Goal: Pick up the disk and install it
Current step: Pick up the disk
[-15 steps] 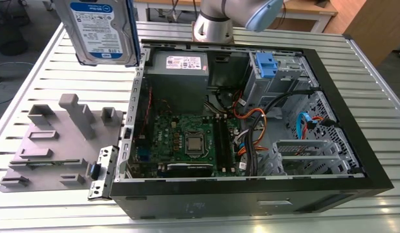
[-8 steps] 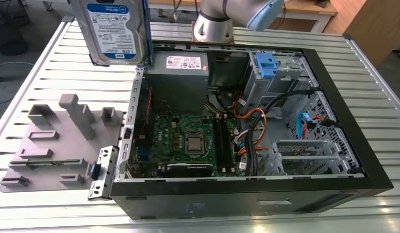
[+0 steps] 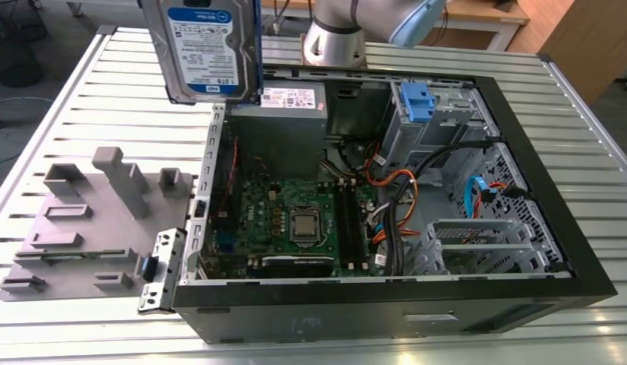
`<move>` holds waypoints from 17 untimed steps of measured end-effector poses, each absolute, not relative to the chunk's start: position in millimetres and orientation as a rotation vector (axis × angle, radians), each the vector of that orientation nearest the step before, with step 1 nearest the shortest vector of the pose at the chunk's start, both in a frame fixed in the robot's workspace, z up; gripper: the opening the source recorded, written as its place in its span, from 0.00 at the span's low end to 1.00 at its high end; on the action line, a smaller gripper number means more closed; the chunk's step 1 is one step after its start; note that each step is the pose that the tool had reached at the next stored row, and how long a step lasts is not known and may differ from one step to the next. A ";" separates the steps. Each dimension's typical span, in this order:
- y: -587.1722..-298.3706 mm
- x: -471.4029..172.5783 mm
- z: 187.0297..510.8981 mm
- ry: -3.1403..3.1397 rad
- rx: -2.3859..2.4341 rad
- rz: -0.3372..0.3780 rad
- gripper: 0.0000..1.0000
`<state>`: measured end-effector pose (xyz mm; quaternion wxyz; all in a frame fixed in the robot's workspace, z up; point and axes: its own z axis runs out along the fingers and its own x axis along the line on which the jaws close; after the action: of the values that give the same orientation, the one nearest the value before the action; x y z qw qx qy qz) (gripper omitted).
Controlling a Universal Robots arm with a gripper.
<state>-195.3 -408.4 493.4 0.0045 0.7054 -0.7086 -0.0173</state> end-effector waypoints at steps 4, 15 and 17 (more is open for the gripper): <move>-408.4 -180.6 493.5 -2.220 2.210 -0.054 0.35; -408.4 -140.4 493.4 -2.219 2.210 -0.054 0.35; -408.4 -133.2 493.4 -2.219 2.210 -0.054 0.35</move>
<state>-133.2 -408.4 493.4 0.0046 0.7055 -0.7085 -0.0173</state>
